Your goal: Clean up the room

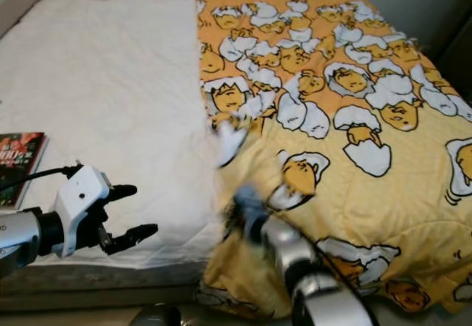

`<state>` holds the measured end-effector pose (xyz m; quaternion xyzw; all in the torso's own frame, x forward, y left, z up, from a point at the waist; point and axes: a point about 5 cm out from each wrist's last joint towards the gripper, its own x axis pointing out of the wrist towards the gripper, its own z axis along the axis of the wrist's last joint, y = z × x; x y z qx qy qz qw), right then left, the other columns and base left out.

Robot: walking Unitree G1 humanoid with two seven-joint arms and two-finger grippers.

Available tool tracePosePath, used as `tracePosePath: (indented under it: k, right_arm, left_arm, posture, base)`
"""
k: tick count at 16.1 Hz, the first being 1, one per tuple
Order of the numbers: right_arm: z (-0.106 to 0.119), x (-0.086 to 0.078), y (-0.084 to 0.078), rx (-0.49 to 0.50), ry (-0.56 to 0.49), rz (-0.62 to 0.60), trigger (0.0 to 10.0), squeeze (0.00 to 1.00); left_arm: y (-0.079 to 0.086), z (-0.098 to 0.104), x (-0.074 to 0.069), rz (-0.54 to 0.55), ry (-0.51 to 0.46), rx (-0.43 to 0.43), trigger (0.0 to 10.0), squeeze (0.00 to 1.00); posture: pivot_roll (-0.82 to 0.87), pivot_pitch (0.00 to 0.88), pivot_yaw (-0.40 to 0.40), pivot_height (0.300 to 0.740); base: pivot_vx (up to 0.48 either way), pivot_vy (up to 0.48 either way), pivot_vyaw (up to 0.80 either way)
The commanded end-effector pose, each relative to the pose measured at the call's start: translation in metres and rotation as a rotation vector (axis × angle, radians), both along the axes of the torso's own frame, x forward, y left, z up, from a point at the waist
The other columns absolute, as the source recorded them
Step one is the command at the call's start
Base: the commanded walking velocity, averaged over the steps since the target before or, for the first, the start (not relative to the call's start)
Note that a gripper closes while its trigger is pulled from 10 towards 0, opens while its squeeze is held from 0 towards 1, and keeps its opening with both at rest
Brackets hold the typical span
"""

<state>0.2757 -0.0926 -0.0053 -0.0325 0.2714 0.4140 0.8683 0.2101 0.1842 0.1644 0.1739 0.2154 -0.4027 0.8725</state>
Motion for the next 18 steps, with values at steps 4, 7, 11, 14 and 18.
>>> tracePosePath:
  k: [4, 7, 11, 14, 18]
  right_arm:
    - [-0.016, -0.056, -0.025, -0.060, 0.023, 0.543, 0.0, 0.00]
    - [-0.026, -0.080, -0.027, -0.063, 0.045, 0.596, 0.0, 0.00]
    - [-0.027, -0.057, -0.007, 0.049, -0.001, 0.121, 0.0, 0.00]
    - [-0.026, -0.059, 0.013, 0.094, 0.006, 0.160, 0.0, 0.00]
    - [-0.020, -0.069, 0.040, 0.164, -0.010, 0.282, 3.6, 0.00]
  left_arm:
    - [0.001, -0.001, -0.002, -0.004, 0.013, 0.009, 10.0, 0.00]
    - [0.002, 0.000, -0.002, 0.000, 0.013, 0.014, 10.0, 0.00]
    - [0.007, 0.001, -0.005, 0.008, 0.013, 0.029, 10.0, 0.00]
    - [0.006, 0.002, -0.005, -0.002, 0.016, 0.028, 10.0, 0.00]
    - [0.006, 0.003, -0.005, -0.009, 0.022, 0.033, 10.0, 0.00]
  posture:
    - [0.32, 0.065, -0.006, 0.740]
    - [0.33, 0.067, -0.010, 0.740]
    - [0.34, 0.069, -0.001, 0.740]
    - [0.34, 0.070, 0.008, 0.740]
    - [0.34, 0.076, 0.013, 0.740]
  base:
    - [0.000, 0.000, 0.00]
    - [0.000, 0.000, 0.00]
    - [0.000, 0.000, 0.00]
    - [0.000, 0.000, 0.00]
    - [0.000, 0.000, 0.00]
